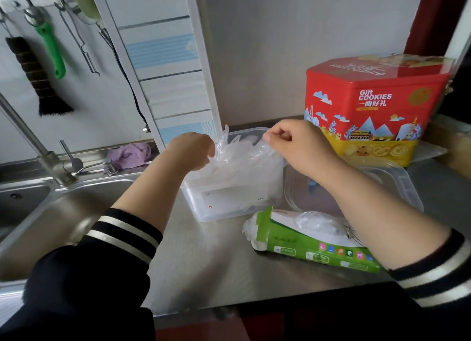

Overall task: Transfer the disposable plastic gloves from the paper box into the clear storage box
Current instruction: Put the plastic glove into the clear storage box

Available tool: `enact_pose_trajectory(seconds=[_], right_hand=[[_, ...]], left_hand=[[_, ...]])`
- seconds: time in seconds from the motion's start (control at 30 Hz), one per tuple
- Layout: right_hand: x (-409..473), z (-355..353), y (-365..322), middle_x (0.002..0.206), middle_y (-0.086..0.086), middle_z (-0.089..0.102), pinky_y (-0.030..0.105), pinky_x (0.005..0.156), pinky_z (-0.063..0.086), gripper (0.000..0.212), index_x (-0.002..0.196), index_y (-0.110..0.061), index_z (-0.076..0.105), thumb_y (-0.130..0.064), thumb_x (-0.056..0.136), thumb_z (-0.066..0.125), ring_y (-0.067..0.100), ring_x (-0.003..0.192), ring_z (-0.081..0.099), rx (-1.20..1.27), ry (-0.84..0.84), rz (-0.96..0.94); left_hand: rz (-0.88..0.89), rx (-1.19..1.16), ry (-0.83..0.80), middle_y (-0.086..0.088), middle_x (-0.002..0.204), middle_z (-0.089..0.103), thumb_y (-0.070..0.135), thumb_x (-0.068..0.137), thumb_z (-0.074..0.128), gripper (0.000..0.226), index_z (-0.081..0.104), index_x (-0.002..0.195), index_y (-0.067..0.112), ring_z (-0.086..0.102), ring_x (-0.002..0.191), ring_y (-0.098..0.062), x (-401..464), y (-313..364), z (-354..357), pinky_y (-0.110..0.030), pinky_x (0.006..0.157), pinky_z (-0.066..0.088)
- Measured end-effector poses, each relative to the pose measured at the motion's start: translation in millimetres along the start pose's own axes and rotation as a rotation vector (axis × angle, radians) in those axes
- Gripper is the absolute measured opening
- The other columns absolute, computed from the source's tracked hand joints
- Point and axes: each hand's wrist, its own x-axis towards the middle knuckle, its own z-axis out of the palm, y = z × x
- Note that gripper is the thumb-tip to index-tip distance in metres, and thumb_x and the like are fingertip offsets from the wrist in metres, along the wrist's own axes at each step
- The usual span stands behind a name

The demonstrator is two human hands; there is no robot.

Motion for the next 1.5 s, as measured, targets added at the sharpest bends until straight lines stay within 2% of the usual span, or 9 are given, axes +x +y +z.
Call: enact_pose_trajectory(seconds=[0.13,0.33,0.47,0.6,0.83,1.03,1.23,1.4,1.5], right_hand=[[-39.2,-18.5,10.0,0.072,-0.008,0.068,0.034,0.068,0.049,0.010,0.085,-0.022,0.071,-0.028,0.090,0.064,0.008,0.068,0.061,0.075,-0.021,-0.023],[-82.8,-30.9,29.8,0.086,-0.017,0.067,0.033,0.079,0.052,0.028,0.089,-0.031,0.070,-0.056,0.076,0.069,0.006,0.083,0.062,-0.190,-0.459,0.231],[-97.6,-15.8,44.1,0.081,-0.010,0.061,0.031,0.071,0.049,0.015,0.072,-0.032,0.063,-0.041,0.082,0.070,0.017,0.083,0.061,-0.377,-0.416,0.224],[-104.0,-5.9,57.2,0.075,-0.005,0.056,0.040,0.069,0.049,0.019,0.068,-0.024,0.064,-0.030,0.086,0.067,0.021,0.077,0.059,-0.276,-0.228,0.189],[-118.5,6.7,64.9,0.073,-0.007,0.060,0.033,0.069,0.045,0.015,0.073,-0.028,0.067,-0.021,0.086,0.069,0.010,0.070,0.054,-0.057,-0.006,0.126],[-116.7,-4.8,56.0,0.061,-0.020,0.063,0.011,0.064,0.042,0.024,0.073,-0.027,0.064,-0.010,0.090,0.064,-0.006,0.060,0.053,0.414,0.151,0.188],[-94.9,-41.7,18.4,0.067,-0.019,0.062,0.020,0.075,0.044,0.018,0.071,-0.031,0.074,-0.037,0.085,0.065,0.000,0.073,0.052,0.775,0.456,0.108],[-82.5,-75.5,-1.1,0.071,-0.022,0.067,0.016,0.076,0.045,0.019,0.076,-0.039,0.075,-0.026,0.086,0.065,-0.005,0.074,0.055,0.692,0.489,-0.118],[-89.8,-73.8,7.5,0.079,-0.023,0.070,0.013,0.077,0.046,0.014,0.083,-0.042,0.075,-0.030,0.083,0.068,-0.008,0.078,0.059,0.615,0.421,-0.193]], left_hand=[[-0.059,-0.084,0.189,0.001,0.114,0.065,-0.002,0.088,0.042,0.047,0.063,0.118,0.028,0.056,0.109,-0.027,-18.5,11.7,-17.1,-0.036,0.084,0.047],[0.193,-0.235,0.815,-0.006,0.091,0.068,-0.005,0.075,0.045,0.046,0.064,0.113,0.012,0.061,0.081,-0.033,-79.6,85.4,-9.9,-0.037,0.058,0.046],[0.404,-0.636,0.439,0.004,0.100,0.069,0.031,0.093,0.044,0.035,0.050,0.127,0.026,0.063,0.094,-0.023,-105.6,137.7,39.5,-0.032,0.072,0.048],[0.375,-0.803,0.060,0.006,0.125,0.063,0.060,0.077,0.068,0.072,0.044,0.136,0.027,0.058,0.114,-0.018,-101.2,149.5,83.1,-0.033,0.095,0.045],[0.362,-0.788,0.165,0.008,0.102,0.062,0.074,0.062,0.061,0.076,0.053,0.119,0.025,0.054,0.099,-0.014,-95.1,154.0,101.5,-0.036,0.096,0.040],[0.378,-0.783,0.189,0.019,0.088,0.045,0.073,0.064,0.060,0.069,0.057,0.109,0.022,0.040,0.086,-0.004,-94.1,153.0,105.5,-0.029,0.085,0.036],[0.384,-0.823,0.139,0.017,0.101,0.058,0.069,0.064,0.068,0.055,0.057,0.104,0.034,0.051,0.097,-0.007,-93.2,154.2,105.1,-0.036,0.096,0.041],[0.415,-0.755,0.264,0.020,0.106,0.058,0.073,0.071,0.059,0.061,0.061,0.110,0.026,0.053,0.103,-0.008,-97.5,151.9,107.8,-0.028,0.106,0.033],[0.314,-1.162,0.328,0.019,0.109,0.064,0.073,0.083,0.047,0.052,0.063,0.106,0.030,0.057,0.110,-0.007,-105.2,145.5,85.0,-0.023,0.101,0.039]])
